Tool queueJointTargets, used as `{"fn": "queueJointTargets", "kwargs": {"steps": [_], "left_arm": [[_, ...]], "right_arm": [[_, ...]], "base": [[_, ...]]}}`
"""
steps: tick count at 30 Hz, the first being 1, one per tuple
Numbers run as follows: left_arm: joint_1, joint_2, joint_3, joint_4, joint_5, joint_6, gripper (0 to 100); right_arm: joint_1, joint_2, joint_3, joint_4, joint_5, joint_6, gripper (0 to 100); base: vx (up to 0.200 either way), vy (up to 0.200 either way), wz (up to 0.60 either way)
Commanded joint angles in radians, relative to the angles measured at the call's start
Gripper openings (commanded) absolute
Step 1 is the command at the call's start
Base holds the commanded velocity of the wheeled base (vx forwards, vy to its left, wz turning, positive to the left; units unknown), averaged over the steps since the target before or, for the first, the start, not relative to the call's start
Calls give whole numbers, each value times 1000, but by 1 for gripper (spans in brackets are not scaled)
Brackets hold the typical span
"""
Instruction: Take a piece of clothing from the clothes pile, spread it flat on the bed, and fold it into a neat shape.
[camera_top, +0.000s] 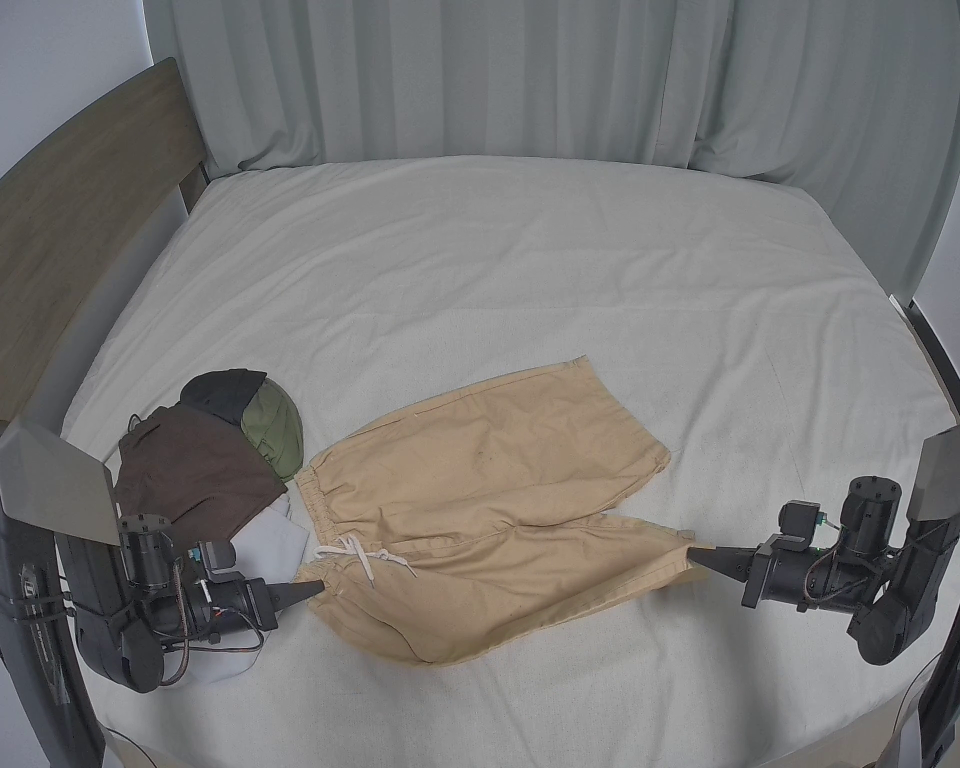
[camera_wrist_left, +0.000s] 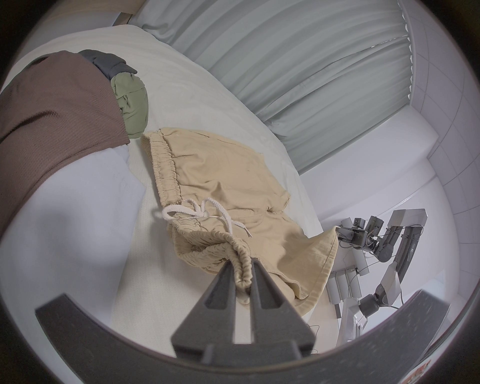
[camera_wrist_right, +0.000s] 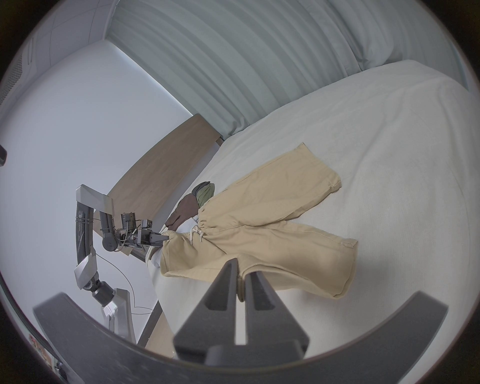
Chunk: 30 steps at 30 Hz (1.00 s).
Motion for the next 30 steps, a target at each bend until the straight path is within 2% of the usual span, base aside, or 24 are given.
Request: {"fn": "queueJointTargets", "kwargs": {"steps": [1, 8, 15, 18, 28, 30], "left_arm": [[0, -5, -5, -1, 0, 0, 0], [-1, -32, -6, -1, 0, -19, 0], [-4, -103, -22, -1, 0, -134, 0], [-4, -107, -28, -1, 0, -135, 0], [2, -110, -59, -1, 1, -157, 0], [3, -110, -69, -1, 12, -158, 0]], "right_arm": [[1, -12, -2, -1, 0, 4, 0], [1, -21, -14, -1, -3, 5, 0], [13, -94, -20, -1, -3, 70, 0], [16, -113, -28, -1, -3, 93, 0], [16, -133, -40, -1, -4, 93, 0], [26, -137, -50, 1, -21, 96, 0]], "base": [[0, 0, 0], [0, 0, 0], [0, 0, 0], [0, 0, 0], [0, 0, 0], [0, 0, 0]]}}
